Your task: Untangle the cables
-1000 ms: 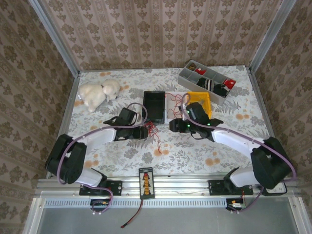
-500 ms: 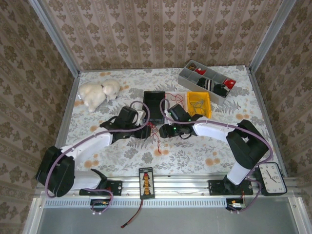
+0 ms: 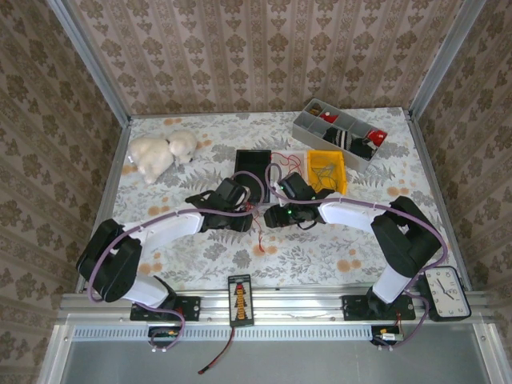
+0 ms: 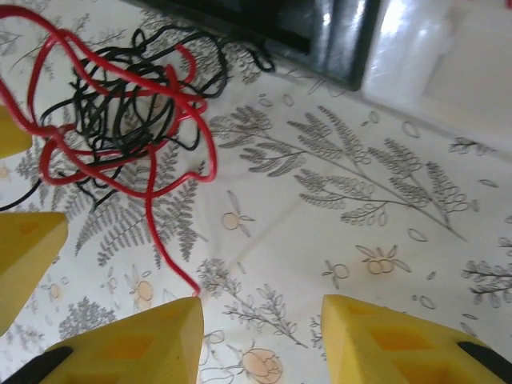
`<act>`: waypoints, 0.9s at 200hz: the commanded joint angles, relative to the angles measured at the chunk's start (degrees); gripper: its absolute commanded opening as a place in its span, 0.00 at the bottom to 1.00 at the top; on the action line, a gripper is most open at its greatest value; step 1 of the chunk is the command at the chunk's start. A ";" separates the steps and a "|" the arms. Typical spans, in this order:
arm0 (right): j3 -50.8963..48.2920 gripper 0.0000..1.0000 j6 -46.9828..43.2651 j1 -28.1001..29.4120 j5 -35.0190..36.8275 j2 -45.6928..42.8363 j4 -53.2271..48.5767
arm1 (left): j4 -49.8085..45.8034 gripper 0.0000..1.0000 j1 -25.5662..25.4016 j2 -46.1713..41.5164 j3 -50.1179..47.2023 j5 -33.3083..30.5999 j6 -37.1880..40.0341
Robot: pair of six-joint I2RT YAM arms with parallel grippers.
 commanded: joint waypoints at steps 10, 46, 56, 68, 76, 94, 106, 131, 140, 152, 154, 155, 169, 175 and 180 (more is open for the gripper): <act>4.24 0.44 -1.68 1.07 -4.89 3.62 0.72 | 3.21 0.53 0.31 -4.59 -2.83 0.48 -1.45; 8.57 0.44 -2.38 1.88 -5.45 8.77 -0.65 | 3.59 0.53 2.69 -6.78 -5.49 2.34 -3.30; 9.54 0.44 -2.58 2.07 -5.22 10.08 -1.21 | 3.68 0.53 3.03 -7.62 -6.27 2.55 -3.34; 10.71 0.44 -3.06 2.46 -4.56 11.63 -2.27 | 3.73 0.53 3.42 -8.54 -7.23 2.64 -3.42; 11.39 0.44 -3.48 2.75 -3.65 12.53 -3.15 | 3.85 0.53 3.73 -9.15 -7.80 2.69 -3.49; 12.16 0.41 -4.34 3.44 -0.90 13.86 -4.19 | 4.55 0.53 4.28 -10.32 -9.04 3.21 -3.37; 11.99 0.32 -4.44 3.56 0.88 14.23 -4.19 | 5.01 0.53 4.42 -10.64 -9.50 3.76 -3.06; 10.15 0.05 -4.47 3.36 3.18 12.48 -2.82 | 5.53 0.53 4.38 -9.35 -8.89 6.57 -1.93; 9.21 0.02 -4.32 3.27 2.66 11.27 -2.20 | 5.67 0.53 4.25 -8.46 -8.41 7.70 -1.40; 8.39 0.01 -4.08 3.22 1.60 10.01 -1.94 | 5.80 0.52 4.01 -7.26 -7.62 8.86 -0.75; 8.27 0.02 -4.00 3.16 1.36 9.79 -1.92 | 5.86 0.51 4.01 -7.05 -7.48 8.99 -0.67; 8.20 0.02 -3.98 3.10 1.21 9.68 -1.87 | 5.87 0.51 3.95 -6.96 -7.40 9.07 -0.58; 7.58 0.02 -3.72 3.13 -0.12 8.39 -1.83 | 6.05 0.50 3.65 -5.60 -6.56 9.67 0.00; 7.31 0.02 -3.55 3.00 -0.60 7.94 -1.91 | 6.04 0.49 3.47 -4.94 -6.24 9.61 0.12; 7.11 0.02 -3.38 2.96 -1.20 7.74 -1.78 | 6.05 0.48 3.41 -4.50 -6.02 9.59 0.15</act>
